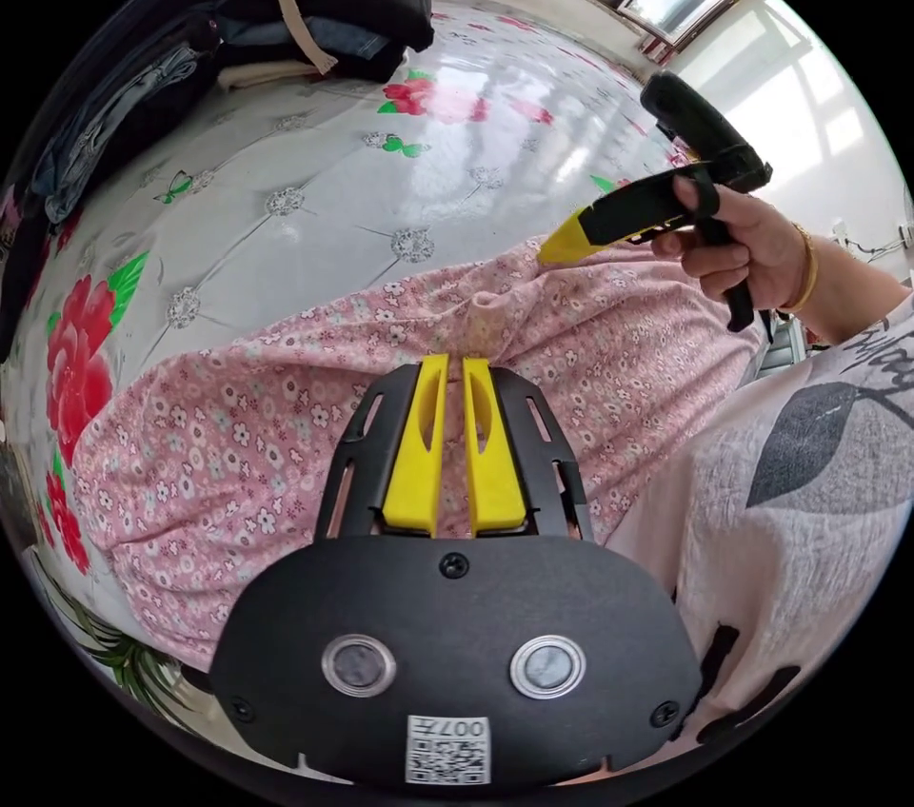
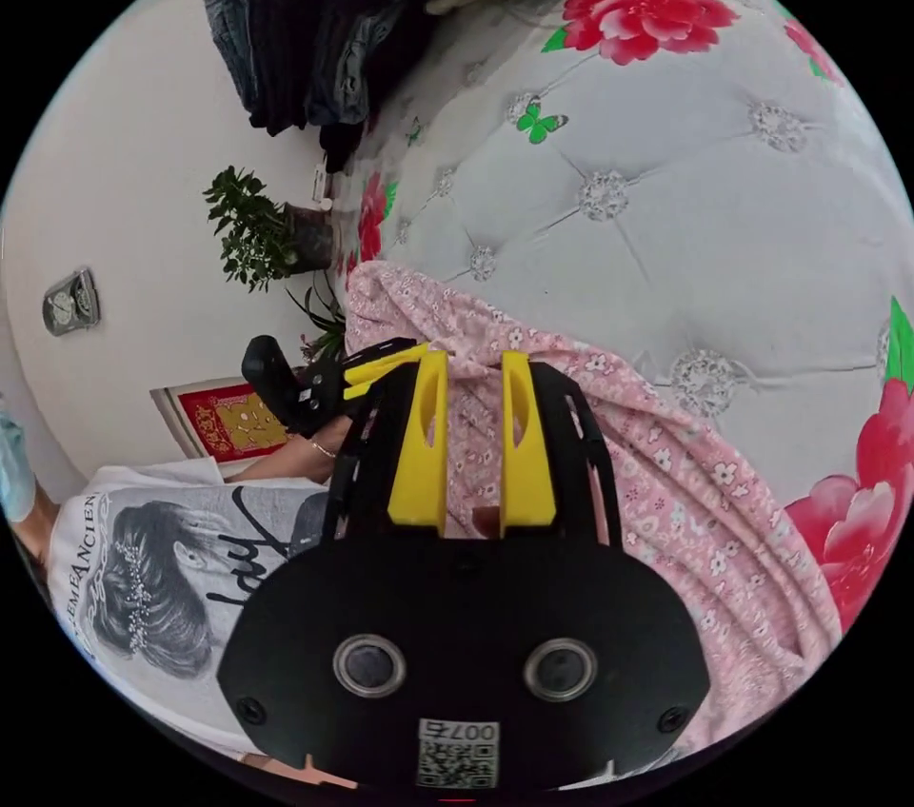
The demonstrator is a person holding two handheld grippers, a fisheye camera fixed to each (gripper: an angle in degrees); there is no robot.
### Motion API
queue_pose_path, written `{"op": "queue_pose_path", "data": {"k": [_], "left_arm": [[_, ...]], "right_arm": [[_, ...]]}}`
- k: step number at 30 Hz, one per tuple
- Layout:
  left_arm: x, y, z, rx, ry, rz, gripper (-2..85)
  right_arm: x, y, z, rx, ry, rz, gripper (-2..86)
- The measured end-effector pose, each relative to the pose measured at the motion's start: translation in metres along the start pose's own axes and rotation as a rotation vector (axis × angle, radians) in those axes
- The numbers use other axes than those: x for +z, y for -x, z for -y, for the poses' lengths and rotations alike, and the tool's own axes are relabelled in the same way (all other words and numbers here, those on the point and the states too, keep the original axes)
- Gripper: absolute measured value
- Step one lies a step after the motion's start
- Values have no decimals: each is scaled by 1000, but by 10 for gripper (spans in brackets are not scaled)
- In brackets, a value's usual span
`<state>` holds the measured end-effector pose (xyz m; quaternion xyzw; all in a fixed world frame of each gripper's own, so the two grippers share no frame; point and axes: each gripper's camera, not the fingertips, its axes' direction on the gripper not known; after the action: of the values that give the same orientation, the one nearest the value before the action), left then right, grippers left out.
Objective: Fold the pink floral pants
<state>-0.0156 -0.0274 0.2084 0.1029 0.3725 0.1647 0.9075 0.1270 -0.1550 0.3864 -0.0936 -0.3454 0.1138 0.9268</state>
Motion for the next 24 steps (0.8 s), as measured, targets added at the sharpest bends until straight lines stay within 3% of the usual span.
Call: {"op": "queue_pose_path", "data": {"k": [8,14,19,24], "left_arm": [[12,20,-5,-1,-15,-9,1],[19,31,-8,-21,-21,-12,-1],[25,34,-10,-4,-21,-1,-3],[31,37,-11,0,-17,-2,-4]], "right_arm": [[27,-43,32,176,145,85,55],[15,-47,49,164,30,144,64],[29,-43,47,136,159,66,66],[46,-47,49,192,161,150,64]]}}
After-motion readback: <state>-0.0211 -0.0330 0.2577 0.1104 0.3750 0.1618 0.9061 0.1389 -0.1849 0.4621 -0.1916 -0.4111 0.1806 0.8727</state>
